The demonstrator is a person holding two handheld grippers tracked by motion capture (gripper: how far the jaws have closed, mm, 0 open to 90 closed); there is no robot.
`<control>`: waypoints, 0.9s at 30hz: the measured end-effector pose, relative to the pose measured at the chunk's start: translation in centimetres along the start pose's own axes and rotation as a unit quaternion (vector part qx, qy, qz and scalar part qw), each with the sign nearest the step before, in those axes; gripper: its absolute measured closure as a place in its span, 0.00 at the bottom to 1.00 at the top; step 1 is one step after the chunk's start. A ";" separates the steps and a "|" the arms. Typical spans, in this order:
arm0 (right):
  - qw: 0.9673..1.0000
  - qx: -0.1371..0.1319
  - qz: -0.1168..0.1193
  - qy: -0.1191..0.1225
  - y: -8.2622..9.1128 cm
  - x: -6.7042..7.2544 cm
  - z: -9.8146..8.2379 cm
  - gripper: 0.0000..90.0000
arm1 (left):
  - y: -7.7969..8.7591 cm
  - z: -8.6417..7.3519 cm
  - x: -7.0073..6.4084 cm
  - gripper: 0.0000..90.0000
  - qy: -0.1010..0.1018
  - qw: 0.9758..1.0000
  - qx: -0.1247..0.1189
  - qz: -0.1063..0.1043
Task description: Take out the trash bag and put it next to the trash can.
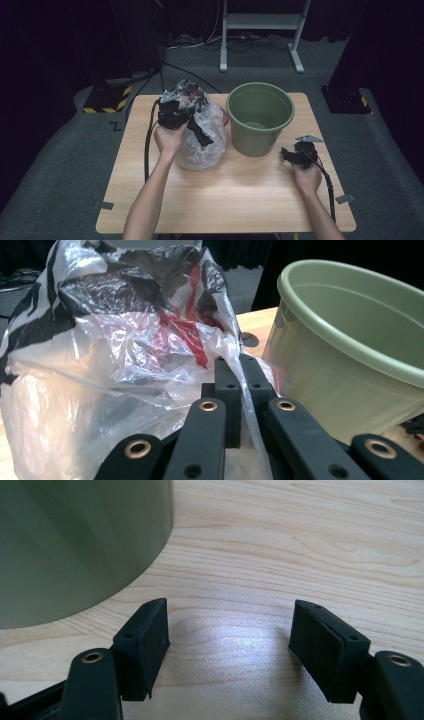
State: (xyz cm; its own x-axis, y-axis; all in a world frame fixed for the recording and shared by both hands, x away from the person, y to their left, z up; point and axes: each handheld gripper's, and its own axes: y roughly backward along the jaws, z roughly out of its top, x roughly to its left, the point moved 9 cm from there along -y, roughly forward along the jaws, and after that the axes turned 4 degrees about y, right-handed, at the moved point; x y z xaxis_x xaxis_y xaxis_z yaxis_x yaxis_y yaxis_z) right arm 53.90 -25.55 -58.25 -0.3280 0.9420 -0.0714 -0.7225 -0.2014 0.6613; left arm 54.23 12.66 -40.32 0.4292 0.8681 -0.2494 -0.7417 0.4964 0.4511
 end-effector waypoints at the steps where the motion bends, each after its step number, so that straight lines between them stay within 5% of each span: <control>1: 1.000 0.000 0.000 0.000 0.0 0.0 0.0 0.35 | -0.3 -0.1 0.0 0.98 0.000 1.000 0.002 0.001; 17: 1.000 0.001 0.001 -0.002 0.0 0.1 0.0 0.35 | -4.6 -2.4 0.7 0.92 0.012 0.999 0.051 0.006; 27: 1.000 0.001 0.002 -0.002 0.0 0.1 0.0 0.35 | -3.1 -3.7 1.9 0.59 0.030 0.998 0.052 0.022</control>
State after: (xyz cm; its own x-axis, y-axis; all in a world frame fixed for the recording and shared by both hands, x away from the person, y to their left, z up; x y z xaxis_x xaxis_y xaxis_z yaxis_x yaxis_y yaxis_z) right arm 53.85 -25.50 -58.26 -0.3280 0.9423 -0.0668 -0.7206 -0.2039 0.6627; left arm 55.41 12.86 -45.40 0.3631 0.8895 -0.2773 -0.7002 0.4569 0.5486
